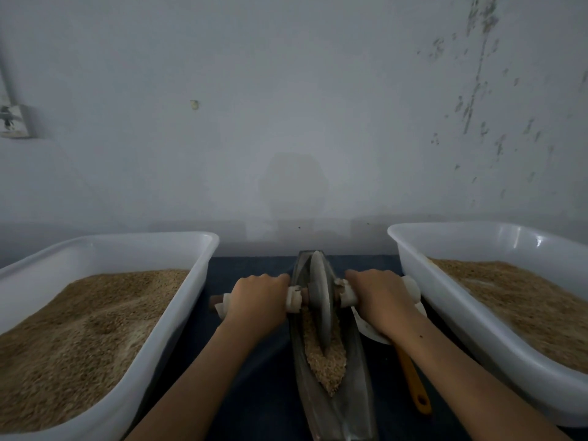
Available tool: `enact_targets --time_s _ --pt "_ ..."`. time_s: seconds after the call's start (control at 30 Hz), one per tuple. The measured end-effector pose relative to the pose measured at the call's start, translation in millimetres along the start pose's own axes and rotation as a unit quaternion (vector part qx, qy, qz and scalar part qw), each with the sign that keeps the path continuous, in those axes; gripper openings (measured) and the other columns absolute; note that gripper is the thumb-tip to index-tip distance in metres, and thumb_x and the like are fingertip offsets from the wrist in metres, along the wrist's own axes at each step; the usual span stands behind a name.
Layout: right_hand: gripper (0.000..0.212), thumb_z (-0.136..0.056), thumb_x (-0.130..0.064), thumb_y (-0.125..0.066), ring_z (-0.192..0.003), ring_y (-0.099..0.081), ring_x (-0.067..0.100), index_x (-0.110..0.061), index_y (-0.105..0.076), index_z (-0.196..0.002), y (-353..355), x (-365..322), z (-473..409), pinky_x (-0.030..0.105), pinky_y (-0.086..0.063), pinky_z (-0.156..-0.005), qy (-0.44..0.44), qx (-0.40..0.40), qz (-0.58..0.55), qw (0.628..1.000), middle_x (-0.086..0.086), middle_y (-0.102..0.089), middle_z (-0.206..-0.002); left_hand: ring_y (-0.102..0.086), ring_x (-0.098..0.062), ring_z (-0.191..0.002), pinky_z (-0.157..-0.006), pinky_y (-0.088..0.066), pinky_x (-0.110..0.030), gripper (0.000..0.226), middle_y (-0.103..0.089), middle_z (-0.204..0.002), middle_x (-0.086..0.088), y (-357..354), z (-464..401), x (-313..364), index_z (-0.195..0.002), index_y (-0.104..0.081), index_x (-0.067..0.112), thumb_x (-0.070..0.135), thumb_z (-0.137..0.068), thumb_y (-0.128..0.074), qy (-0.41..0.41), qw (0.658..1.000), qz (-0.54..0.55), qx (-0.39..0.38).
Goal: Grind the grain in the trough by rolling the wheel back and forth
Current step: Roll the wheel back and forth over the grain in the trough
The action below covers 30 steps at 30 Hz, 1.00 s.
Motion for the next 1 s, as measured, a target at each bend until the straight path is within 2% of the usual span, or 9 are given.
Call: enact_targets --time_s 0.13,0.2,0.33,0.5,0.6,0.67,0.77,0.9,1.0 --pt "0.015 -0.091 -0.015 -0.054 -0.099 -0.061 0.021 -0.023 -0.055 -0.103 2 0 2 0.029 -0.035 -0.074 -0.004 -0.052 -0.003 0.999 0.001 -0.064 -0.106 -0.046 -0.010 -0.070 -0.066 -0.035 -0.026 0.011 -0.057 -0.084 0.007 -2 -1 0 -0.097 -0.049 0.025 0.033 -0.090 -0.054 -0.007 1.000 0.000 -0.030" --pt "0.022 -0.089 -0.015 -0.056 -0.103 -0.061 0.022 -0.020 -0.059 -0.110 1 -1 4 0.029 -0.038 -0.076 -0.001 -0.109 0.006 0.994 0.004 -0.064 -0.112 -0.046 -0.010 -0.071 -0.067 -0.035 -0.026 0.010 -0.061 -0.091 0.005 -7 -3 0 -0.093 -0.049 0.026 0.030 -0.087 -0.056 -0.015 0.997 0.001 -0.073" --pt "0.034 -0.088 -0.014 -0.061 -0.107 -0.060 0.023 -0.014 -0.059 -0.121 -3 -1 9 0.029 -0.041 -0.080 0.006 -0.214 0.012 0.977 0.008 -0.062 -0.118 -0.048 -0.009 -0.072 -0.067 -0.036 -0.026 0.015 -0.061 -0.090 0.005 -16 -4 -1 -0.096 -0.055 0.026 0.027 -0.082 -0.060 -0.028 0.989 0.006 -0.143" --pt "0.031 -0.088 -0.015 -0.060 -0.102 -0.061 0.021 -0.017 -0.060 -0.119 -1 0 9 0.028 -0.041 -0.076 -0.004 -0.183 -0.001 0.983 0.006 -0.064 -0.114 -0.046 -0.009 -0.068 -0.065 -0.035 -0.026 0.009 -0.058 -0.085 0.008 -11 -3 1 -0.091 -0.052 0.026 0.030 -0.085 -0.057 -0.022 0.995 -0.007 -0.099" --pt "0.020 -0.089 -0.015 -0.056 -0.099 -0.061 0.022 -0.018 -0.060 -0.108 1 -1 7 0.029 -0.038 -0.072 -0.005 -0.115 -0.005 0.993 0.004 -0.064 -0.110 -0.042 -0.008 -0.066 -0.066 -0.033 -0.026 0.011 -0.049 -0.078 0.009 -5 -2 0 -0.090 -0.045 0.027 0.031 -0.089 -0.055 -0.011 0.998 -0.002 -0.055" --pt "0.009 -0.090 -0.016 -0.052 -0.098 -0.061 0.023 -0.022 -0.054 -0.097 7 0 7 0.030 -0.035 -0.070 -0.006 -0.055 -0.010 0.998 0.002 -0.064 -0.107 -0.046 -0.012 -0.070 -0.066 -0.034 -0.027 0.012 -0.056 -0.084 0.006 0 -1 0 -0.096 -0.047 0.025 0.032 -0.089 -0.054 -0.003 1.000 -0.012 -0.023" --pt "0.010 -0.092 -0.016 -0.050 -0.097 -0.061 0.023 -0.024 -0.052 -0.097 9 -2 7 0.030 -0.033 -0.070 0.001 -0.018 -0.013 1.000 0.001 -0.065 -0.104 -0.055 -0.014 -0.075 -0.066 -0.036 -0.027 0.016 -0.061 -0.092 0.005 1 0 1 -0.101 -0.046 0.024 0.033 -0.090 -0.053 0.003 1.000 -0.022 0.004" --pt "0.009 -0.090 -0.015 -0.053 -0.097 -0.061 0.022 -0.024 -0.050 -0.091 7 -1 6 0.029 -0.036 -0.071 0.003 -0.051 -0.021 0.998 0.001 -0.064 -0.104 -0.057 -0.014 -0.079 -0.067 -0.035 -0.027 0.015 -0.062 -0.093 0.005 1 -1 1 -0.100 -0.048 0.025 0.034 -0.089 -0.054 -0.005 1.000 -0.007 -0.017" --pt "0.024 -0.087 -0.016 -0.059 -0.097 -0.060 0.021 -0.021 -0.058 -0.111 4 -1 8 0.028 -0.038 -0.073 0.012 -0.130 -0.018 0.991 0.004 -0.063 -0.110 -0.058 -0.013 -0.082 -0.070 -0.038 -0.026 0.013 -0.064 -0.095 0.006 -3 -2 0 -0.090 -0.046 0.029 0.032 -0.084 -0.058 -0.031 0.996 0.025 -0.085"
Point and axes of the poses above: each hand's wrist, its own z-axis away from the middle knuckle, its own y-axis out of the back of the hand, x = y × z, the point moved 8 cm from there along -z, towards the middle knuckle
